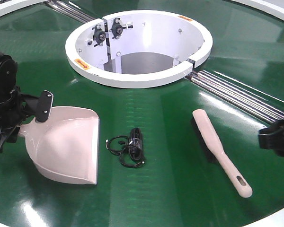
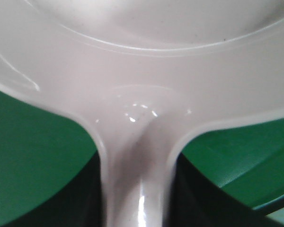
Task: Clean and inspect green conveyor with broom and dustpan
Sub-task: 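Grasp the pink brush handle with the right gripper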
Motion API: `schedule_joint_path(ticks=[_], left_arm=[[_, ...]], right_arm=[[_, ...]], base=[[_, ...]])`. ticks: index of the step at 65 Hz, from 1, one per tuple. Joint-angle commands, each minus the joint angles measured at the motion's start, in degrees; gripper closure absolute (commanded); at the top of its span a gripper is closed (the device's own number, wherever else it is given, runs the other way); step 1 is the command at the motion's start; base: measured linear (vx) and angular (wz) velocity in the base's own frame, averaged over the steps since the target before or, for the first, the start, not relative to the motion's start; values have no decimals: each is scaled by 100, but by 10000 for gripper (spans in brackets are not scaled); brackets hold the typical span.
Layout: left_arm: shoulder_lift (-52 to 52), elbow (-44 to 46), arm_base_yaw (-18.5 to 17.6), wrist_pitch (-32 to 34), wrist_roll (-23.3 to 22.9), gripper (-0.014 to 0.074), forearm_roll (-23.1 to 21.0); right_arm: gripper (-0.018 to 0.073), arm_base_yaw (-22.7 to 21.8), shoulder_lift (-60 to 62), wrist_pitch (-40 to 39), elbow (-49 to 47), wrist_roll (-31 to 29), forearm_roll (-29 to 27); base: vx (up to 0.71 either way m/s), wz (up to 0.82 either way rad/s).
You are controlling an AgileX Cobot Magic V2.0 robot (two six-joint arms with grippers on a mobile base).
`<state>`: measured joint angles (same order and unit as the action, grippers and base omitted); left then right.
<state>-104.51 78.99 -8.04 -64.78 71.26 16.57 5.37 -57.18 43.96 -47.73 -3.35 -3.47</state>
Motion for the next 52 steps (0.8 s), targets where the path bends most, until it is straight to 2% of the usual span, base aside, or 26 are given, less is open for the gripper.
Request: schedule_joint_path(ticks=[1, 7, 13, 23, 52], left_arm=[[269, 146, -32, 71, -64, 603, 8], [269, 146, -32, 71, -64, 603, 8], [269, 146, -32, 71, -64, 603, 8], [269, 146, -32, 71, -64, 603, 8], [269, 146, -32, 71, -64, 603, 8]], right_arm=[[39, 308, -289, -108, -401, -154, 46], [29, 787, -737, 16, -608, -36, 347], [29, 1038, -1236, 250, -806, 238, 585], [29, 1014, -2132, 836, -1210, 400, 563], [38, 1017, -3702, 1119, -1637, 286, 503]], base=[[0, 0], [0, 0], [0, 0], [0, 0], [0, 0]])
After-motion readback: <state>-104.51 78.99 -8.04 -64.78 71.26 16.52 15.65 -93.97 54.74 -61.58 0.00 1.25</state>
